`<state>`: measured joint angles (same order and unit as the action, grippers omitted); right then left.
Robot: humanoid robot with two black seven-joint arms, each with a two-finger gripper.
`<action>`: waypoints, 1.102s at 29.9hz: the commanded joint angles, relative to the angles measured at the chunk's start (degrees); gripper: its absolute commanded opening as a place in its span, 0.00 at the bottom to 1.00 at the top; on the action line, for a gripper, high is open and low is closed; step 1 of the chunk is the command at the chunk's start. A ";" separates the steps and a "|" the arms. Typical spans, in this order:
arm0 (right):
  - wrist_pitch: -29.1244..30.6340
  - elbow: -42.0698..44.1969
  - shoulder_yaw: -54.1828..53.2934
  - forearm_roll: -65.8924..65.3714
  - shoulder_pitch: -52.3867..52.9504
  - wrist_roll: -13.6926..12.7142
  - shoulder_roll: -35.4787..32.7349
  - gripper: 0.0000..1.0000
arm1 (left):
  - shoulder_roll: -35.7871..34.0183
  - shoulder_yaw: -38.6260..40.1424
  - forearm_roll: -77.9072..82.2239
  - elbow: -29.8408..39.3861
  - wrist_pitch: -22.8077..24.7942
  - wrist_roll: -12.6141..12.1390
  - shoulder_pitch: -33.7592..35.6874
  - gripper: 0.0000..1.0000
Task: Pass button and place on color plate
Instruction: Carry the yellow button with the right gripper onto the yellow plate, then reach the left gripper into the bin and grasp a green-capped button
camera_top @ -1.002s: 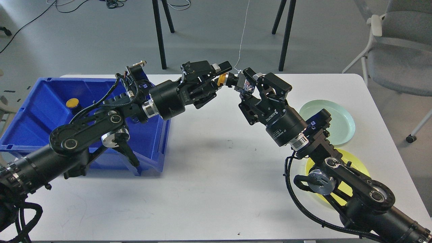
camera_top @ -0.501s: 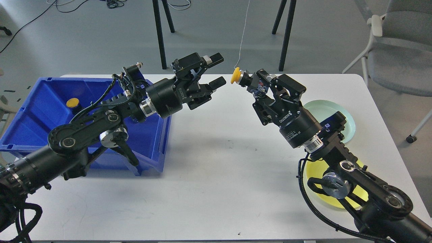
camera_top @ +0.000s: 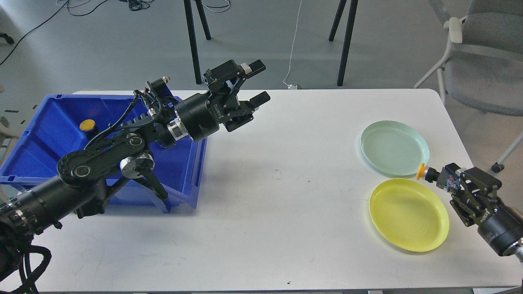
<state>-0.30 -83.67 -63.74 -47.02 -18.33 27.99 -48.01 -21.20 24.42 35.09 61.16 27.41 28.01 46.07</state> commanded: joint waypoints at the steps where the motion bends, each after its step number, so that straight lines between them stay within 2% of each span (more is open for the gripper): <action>1: -4.96 2.98 1.68 -2.20 -1.44 0.01 -0.07 0.05 | -0.59 -0.68 1.64 0.36 -0.60 -0.01 1.12 0.93; 6: -7.08 4.40 4.76 -2.12 -0.21 0.01 1.77 0.10 | -10.50 -0.77 11.02 0.98 -0.78 -0.01 3.49 0.93; 10: -7.26 4.40 5.03 -2.12 -0.04 0.01 2.48 0.26 | -19.46 -2.26 25.07 0.45 -0.78 -0.01 5.69 0.93; 13: -7.35 4.22 5.03 -1.94 -0.04 0.01 3.09 0.32 | -25.62 -2.88 36.41 0.01 -0.78 -0.01 6.05 0.93; 15: -7.35 4.05 5.03 -1.94 0.14 0.01 3.62 0.44 | -28.44 -2.80 44.24 -0.51 -0.87 -0.01 6.13 0.93; 18: -7.44 4.04 4.94 -1.77 0.58 0.01 4.50 0.69 | -30.03 -2.88 54.61 -2.27 -0.78 -0.01 5.87 0.93; 22: -7.35 3.78 4.94 -1.59 1.72 0.01 5.29 0.89 | -29.77 -2.88 65.61 -6.05 -0.87 -0.01 5.61 0.92; 27: -7.26 3.78 3.98 -1.50 1.90 0.01 5.38 0.93 | -29.33 -3.76 68.97 -8.07 -2.45 -0.01 5.43 0.92; 33: -7.26 3.78 3.97 -1.24 1.90 0.01 5.38 0.93 | -27.67 -7.36 69.23 -12.64 -3.33 -0.01 6.05 0.92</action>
<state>-7.57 -79.91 -59.74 -48.50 -16.44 28.00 -42.61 -50.19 18.48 104.06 50.96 24.49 28.00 51.93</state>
